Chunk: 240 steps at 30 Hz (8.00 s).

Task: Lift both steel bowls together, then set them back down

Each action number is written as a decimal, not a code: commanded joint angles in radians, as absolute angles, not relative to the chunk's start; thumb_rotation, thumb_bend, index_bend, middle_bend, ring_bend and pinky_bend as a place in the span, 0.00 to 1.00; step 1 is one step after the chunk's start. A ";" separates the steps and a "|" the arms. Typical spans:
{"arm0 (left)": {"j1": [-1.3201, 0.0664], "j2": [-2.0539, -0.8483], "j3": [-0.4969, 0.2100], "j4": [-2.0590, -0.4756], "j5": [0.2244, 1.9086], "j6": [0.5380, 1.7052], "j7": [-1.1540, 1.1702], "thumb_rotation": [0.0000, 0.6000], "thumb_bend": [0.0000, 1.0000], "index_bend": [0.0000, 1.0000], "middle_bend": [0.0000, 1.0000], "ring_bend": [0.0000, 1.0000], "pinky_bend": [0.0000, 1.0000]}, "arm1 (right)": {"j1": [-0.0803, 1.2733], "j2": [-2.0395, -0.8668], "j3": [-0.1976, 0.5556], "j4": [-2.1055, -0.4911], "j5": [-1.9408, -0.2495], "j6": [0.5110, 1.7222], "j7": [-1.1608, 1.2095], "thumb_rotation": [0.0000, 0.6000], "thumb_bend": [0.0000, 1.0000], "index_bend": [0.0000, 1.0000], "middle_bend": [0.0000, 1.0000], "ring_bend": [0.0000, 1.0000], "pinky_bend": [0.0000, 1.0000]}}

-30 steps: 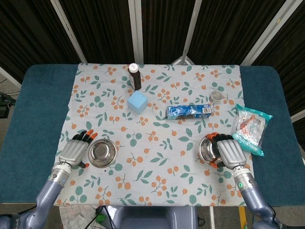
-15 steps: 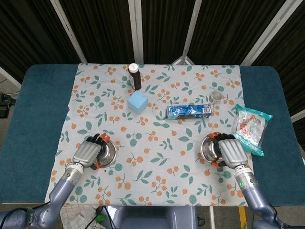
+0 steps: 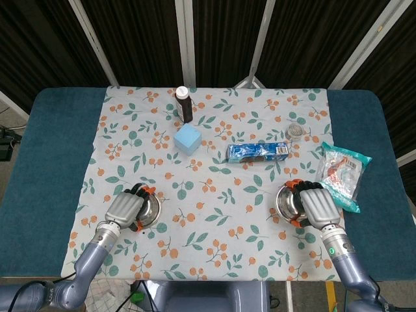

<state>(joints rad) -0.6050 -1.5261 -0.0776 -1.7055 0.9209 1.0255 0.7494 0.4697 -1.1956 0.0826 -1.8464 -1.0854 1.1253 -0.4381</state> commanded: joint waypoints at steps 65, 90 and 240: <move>-0.592 -1.737 -0.171 -1.387 1.724 1.542 -0.653 1.00 0.00 0.27 0.22 0.18 0.36 | 0.508 -1.041 0.243 -1.704 -1.678 1.152 1.378 1.00 0.07 0.46 0.34 0.43 0.29; -0.647 -1.958 -0.171 -1.167 1.788 1.669 -0.633 1.00 0.00 0.28 0.22 0.18 0.36 | 0.555 -1.130 0.192 -1.844 -1.578 1.138 1.126 1.00 0.07 0.48 0.35 0.43 0.29; -0.587 -1.251 -0.017 -1.831 1.187 1.107 0.371 1.00 0.00 0.27 0.22 0.17 0.36 | 0.557 -1.031 0.015 -1.775 -1.415 0.929 -0.021 1.00 0.10 0.51 0.36 0.44 0.31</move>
